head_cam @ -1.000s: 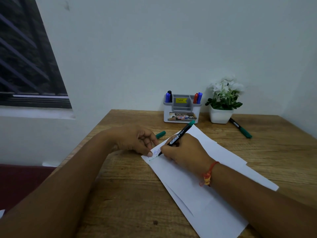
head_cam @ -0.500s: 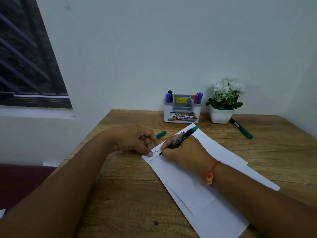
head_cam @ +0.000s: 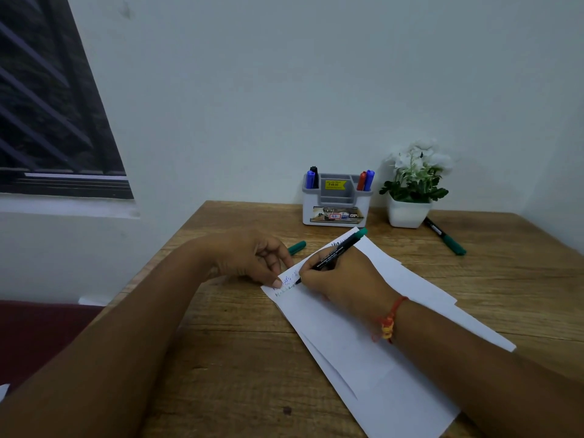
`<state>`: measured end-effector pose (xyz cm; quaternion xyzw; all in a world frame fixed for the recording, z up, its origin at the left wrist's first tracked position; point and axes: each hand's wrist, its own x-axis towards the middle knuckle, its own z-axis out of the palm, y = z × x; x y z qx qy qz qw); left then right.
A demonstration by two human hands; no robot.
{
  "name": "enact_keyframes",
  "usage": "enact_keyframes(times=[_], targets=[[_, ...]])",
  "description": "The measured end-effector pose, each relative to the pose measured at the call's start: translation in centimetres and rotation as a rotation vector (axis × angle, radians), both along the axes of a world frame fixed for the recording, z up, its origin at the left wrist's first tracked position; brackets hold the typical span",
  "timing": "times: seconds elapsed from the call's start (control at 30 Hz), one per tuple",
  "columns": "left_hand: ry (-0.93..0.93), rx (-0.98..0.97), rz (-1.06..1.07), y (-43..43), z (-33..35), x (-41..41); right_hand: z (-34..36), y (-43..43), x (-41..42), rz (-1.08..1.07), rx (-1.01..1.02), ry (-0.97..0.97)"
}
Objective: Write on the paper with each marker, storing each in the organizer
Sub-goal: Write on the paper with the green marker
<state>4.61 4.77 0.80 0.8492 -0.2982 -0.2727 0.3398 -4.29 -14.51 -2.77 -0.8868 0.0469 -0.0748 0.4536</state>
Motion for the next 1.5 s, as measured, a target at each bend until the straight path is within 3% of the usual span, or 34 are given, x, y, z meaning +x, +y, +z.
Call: enact_keyframes(times=[0.87,0.97,1.13,1.2,1.3,1.4,1.5], targets=[[0.005,0.001,-0.012,-0.1,0.0,-0.1,1.2,0.3,-0.7,-0.017,-0.064,0.023],[0.003,0.009,-0.006,-0.1,0.1,-0.2,1.4,0.0,-0.6,-0.046,0.015,0.049],[0.019,-0.025,0.059,0.0,0.4,-0.6,1.9,-0.8,-0.2,-0.065,0.365,0.031],[-0.063,-0.081,0.201,-0.2,0.2,-0.5,2.3,-1.0,-0.3,-0.07,0.399,-0.016],[-0.411,-0.154,0.452,-1.1,-0.8,0.2,2.8,-1.2,-0.6,-0.086,0.438,-0.031],[-0.592,-0.123,0.419,-2.0,-1.8,0.4,3.2,-1.2,-0.7,-0.131,0.548,0.018],[-0.642,-0.024,0.323,-3.2,-2.2,0.4,3.2,-1.3,-0.6,-0.122,0.499,0.001]])
